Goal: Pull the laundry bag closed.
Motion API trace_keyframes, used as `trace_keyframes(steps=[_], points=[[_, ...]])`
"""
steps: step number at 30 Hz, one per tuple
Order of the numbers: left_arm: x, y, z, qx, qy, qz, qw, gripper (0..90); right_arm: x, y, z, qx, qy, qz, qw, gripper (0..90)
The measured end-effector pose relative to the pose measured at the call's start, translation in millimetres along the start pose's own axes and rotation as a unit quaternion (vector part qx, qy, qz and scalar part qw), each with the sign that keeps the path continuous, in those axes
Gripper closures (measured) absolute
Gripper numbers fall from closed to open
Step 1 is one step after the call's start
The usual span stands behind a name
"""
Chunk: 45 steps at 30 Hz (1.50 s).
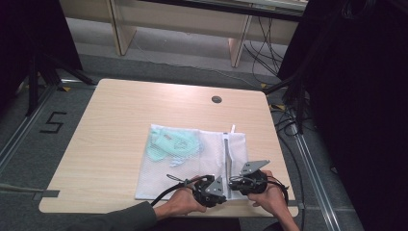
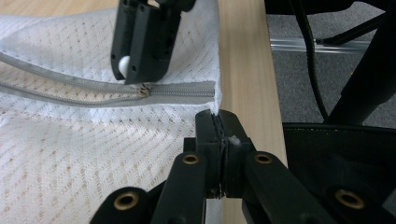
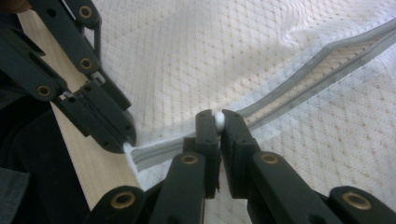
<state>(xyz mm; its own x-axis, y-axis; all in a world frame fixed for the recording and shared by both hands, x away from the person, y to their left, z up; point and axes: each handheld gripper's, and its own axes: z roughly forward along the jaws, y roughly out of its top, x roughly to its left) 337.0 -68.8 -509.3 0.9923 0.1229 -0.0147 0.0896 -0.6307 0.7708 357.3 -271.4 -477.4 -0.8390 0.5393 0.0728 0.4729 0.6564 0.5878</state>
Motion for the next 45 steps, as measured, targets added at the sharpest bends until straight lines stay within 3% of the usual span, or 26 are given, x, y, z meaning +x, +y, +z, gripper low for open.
trace_keyframes(steps=[1,4,6,10,13,14,18,19,20,21,25,26,28,31,33,34,35,39,40,41,42,45], points=[[-0.1,-0.5,0.1,0.0,0.0,-0.001,1.0,88.1,0.7,-0.5,2.5,-0.011,0.003,0.004,0.9999,86.5],[-0.1,-1.2,0.3,0.002,-0.001,0.001,1.0,88.1,-1.8,1.7,0.4,0.011,-0.002,-0.003,0.9999,86.5],[-0.8,-1.3,0.3,-0.001,0.001,-0.002,1.0,88.0,-2.4,1.7,3.6,-0.004,-0.001,-0.002,1.0,86.5],[0.6,-0.2,-2.2,0.0,0.002,0.005,1.0,88.1,-3.9,3.1,4.5,-0.003,-0.003,-0.002,1.0,86.5],[0.7,-0.6,-2.5,0.0,0.0,-0.002,1.0,88.1,-6.8,5.0,3.7,0.008,-0.003,-0.009,0.9999,86.4],[0.5,-0.7,-2.3,-0.002,-0.001,-0.005,1.0,88.0,-6.6,4.6,6.3,-0.007,-0.008,-0.008,0.9999,86.5],[-0.9,-0.5,-2.3,0.0,0.002,0.002,1.0,88.1,-10.2,8.0,5.9,0.009,-0.009,-0.012,0.9998,86.5],[-0.8,-1.0,-1.8,0.0,0.001,0.0,1.0,88.1,-9.6,7.8,9.2,-0.005,-0.009,-0.005,0.9999,86.5],[0.7,-0.9,-2.3,0.004,-0.001,0.008,1.0,88.1,-12.8,9.9,6.8,0.01,-0.009,-0.018,0.9997,86.5],[0.0,-1.6,-1.8,0.002,-0.003,-0.003,1.0,88.1,-11.4,9.7,9.9,-0.004,-0.008,-0.011,0.9999,86.5],[0.7,-1.8,-2.8,0.002,-0.003,-0.003,1.0,88.1,-15.6,12.7,10.2,0.004,-0.016,-0.02,0.9997,86.5],[0.6,-1.7,-2.9,0.001,-0.002,-0.004,1.0,88.1,-15.0,12.9,10.5,0.008,-0.022,-0.009,0.9997,86.5],[1.4,-1.3,-3.5,0.001,-0.003,0.002,1.0,88.1,-17.3,13.8,9.6,0.009,-0.018,-0.023,0.9995,86.5],[1.6,-1.5,-3.4,0.002,-0.004,-0.002,1.0,88.1,-18.9,13.9,10.9,0.004,-0.017,-0.022,0.9996,86.5],[1.3,-1.7,-3.6,0.001,-0.002,-0.008,1.0,88.1,-16.8,14.2,11.5,0.012,-0.018,-0.003,0.9998,86.5],[1.4,-1.9,-3.6,-0.001,-0.002,-0.008,1.0,88.1,-19.9,14.8,12.1,0.002,-0.021,-0.021,0.9996,86.5],[1.3,-1.9,-3.7,-0.001,0.0,-0.005,1.0,88.1,-20.7,15.1,11.9,0.002,-0.022,-0.022,0.9995,86.5],[0.0,-2.0,-2.8,0.0,0.0,-0.003,1.0,88.1,-22.5,16.5,10.0,0.015,-0.026,-0.017,0.9994,86.5],[0.4,-2.0,-3.0,0.001,0.0,-0.003,1.0,88.1,-22.1,15.9,13.0,-0.003,-0.025,-0.011,0.9996,86.4],[1.2,-1.9,-3.5,0.003,0.0,0.001,1.0,88.1,-24.2,17.3,10.7,0.011,-0.026,-0.024,0.9993,86.5],[0.9,-2.1,-3.4,0.003,-0.002,-0.002,1.0,88.1,-22.7,16.5,13.4,-0.002,-0.027,-0.016,0.9995,86.5],[0.5,-2.1,-3.1,0.003,-0.001,0.001,1.0,88.2,-25.1,17.9,13.0,0.003,-0.031,-0.021,0.9993,86.5]])
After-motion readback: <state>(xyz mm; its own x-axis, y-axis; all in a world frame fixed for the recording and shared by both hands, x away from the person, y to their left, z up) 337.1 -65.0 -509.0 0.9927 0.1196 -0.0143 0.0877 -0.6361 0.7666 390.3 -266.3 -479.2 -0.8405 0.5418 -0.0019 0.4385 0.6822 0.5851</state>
